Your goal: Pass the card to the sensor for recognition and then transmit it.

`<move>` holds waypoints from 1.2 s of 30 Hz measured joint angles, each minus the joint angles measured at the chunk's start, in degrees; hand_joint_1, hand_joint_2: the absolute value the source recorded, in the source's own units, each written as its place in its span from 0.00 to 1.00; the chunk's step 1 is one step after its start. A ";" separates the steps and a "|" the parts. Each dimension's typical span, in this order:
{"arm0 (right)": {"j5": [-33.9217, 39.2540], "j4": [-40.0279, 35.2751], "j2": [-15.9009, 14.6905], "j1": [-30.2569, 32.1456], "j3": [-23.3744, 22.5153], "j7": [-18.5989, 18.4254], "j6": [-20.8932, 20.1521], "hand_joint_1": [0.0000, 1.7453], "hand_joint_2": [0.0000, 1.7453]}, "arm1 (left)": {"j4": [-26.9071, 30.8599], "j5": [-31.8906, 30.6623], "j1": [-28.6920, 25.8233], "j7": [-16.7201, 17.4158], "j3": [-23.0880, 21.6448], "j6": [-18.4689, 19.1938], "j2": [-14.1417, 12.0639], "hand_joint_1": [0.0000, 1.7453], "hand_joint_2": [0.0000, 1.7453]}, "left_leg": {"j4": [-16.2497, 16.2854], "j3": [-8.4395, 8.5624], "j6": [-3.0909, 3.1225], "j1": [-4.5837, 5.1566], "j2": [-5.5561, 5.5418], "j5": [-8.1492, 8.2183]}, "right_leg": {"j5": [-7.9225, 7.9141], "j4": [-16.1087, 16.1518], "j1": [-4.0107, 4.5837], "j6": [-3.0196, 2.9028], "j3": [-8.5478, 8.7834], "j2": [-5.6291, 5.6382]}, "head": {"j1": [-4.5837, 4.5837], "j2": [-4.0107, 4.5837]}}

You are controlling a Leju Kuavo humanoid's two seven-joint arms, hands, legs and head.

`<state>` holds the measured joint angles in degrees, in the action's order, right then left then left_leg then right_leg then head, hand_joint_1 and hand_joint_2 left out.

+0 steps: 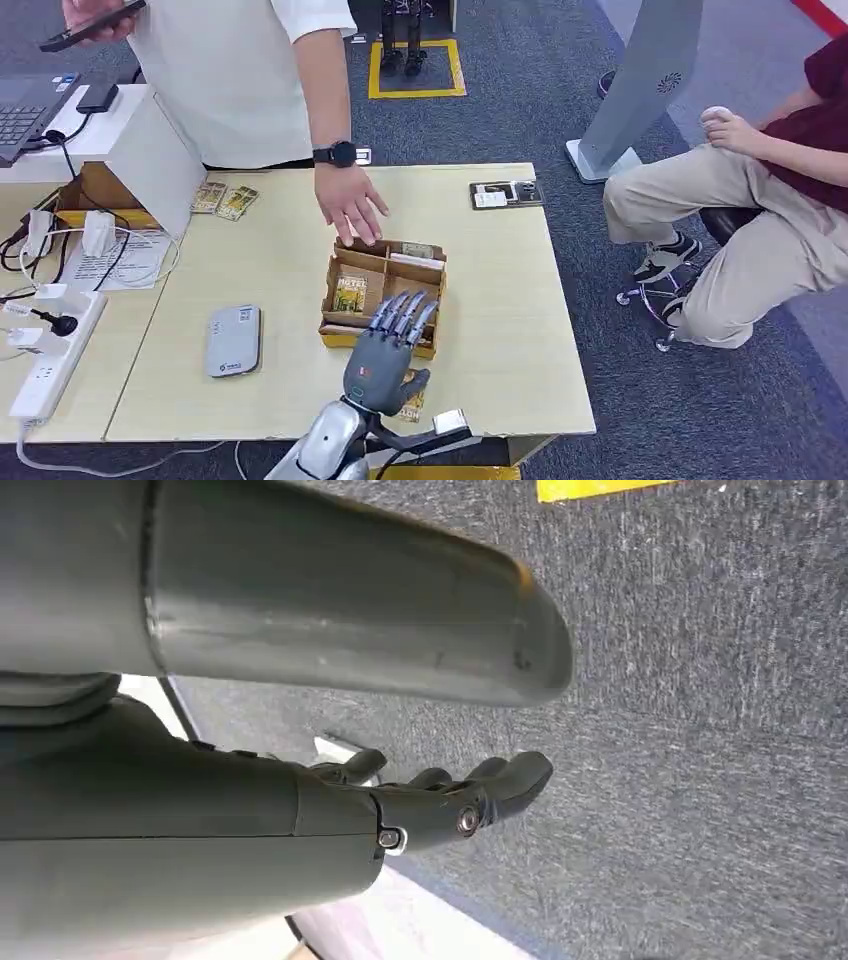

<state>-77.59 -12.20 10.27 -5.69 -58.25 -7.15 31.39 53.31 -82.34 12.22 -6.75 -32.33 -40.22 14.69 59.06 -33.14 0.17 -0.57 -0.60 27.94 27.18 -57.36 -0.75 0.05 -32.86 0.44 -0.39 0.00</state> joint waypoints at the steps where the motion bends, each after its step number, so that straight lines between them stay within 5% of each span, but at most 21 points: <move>1: 0.00 0.00 0.00 0.01 0.00 0.00 0.00 0.00 0.00 | 0.02 -0.33 -0.02 0.24 0.00 0.00 -0.04 0.84 1.00 | 0.00 0.00 0.00 0.00 0.00 0.00 | 0.00 0.00 0.00 0.00 0.00 0.00 | 0.00 0.00; 2: 0.00 0.00 -0.02 0.01 0.00 0.00 0.00 0.00 0.00 | 0.00 -0.48 -0.03 0.26 0.00 0.00 -0.07 1.00 1.00 | 0.00 -0.01 0.00 0.00 0.00 0.00 | 0.00 0.00 0.00 0.00 0.00 0.00 | 0.00 0.00; 24: 0.07 0.00 -0.33 0.13 0.02 -0.02 -0.02 0.00 0.00 | 0.00 -4.24 -0.02 4.41 0.00 0.00 -1.03 1.00 1.00 | 0.00 0.00 0.00 0.00 0.00 0.00 | 0.00 0.00 0.00 0.00 0.00 -0.01 | 0.00 0.00; 36: 0.20 0.00 -0.42 0.11 0.02 -0.09 -0.04 0.00 0.00 | -1.14 -1.09 0.05 1.81 -0.90 0.00 -0.98 1.00 1.00 | 0.00 0.00 0.00 0.00 0.00 0.00 | 0.00 0.00 0.00 0.00 0.00 -0.01 | 0.00 0.00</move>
<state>-77.40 -12.20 9.86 -5.58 -58.23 -7.23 31.34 52.17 -83.43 12.27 -4.94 -33.22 -40.22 13.70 59.07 -33.13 0.17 -0.57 -0.60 27.93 27.18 -57.36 -0.75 0.05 -32.85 0.43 -0.39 0.00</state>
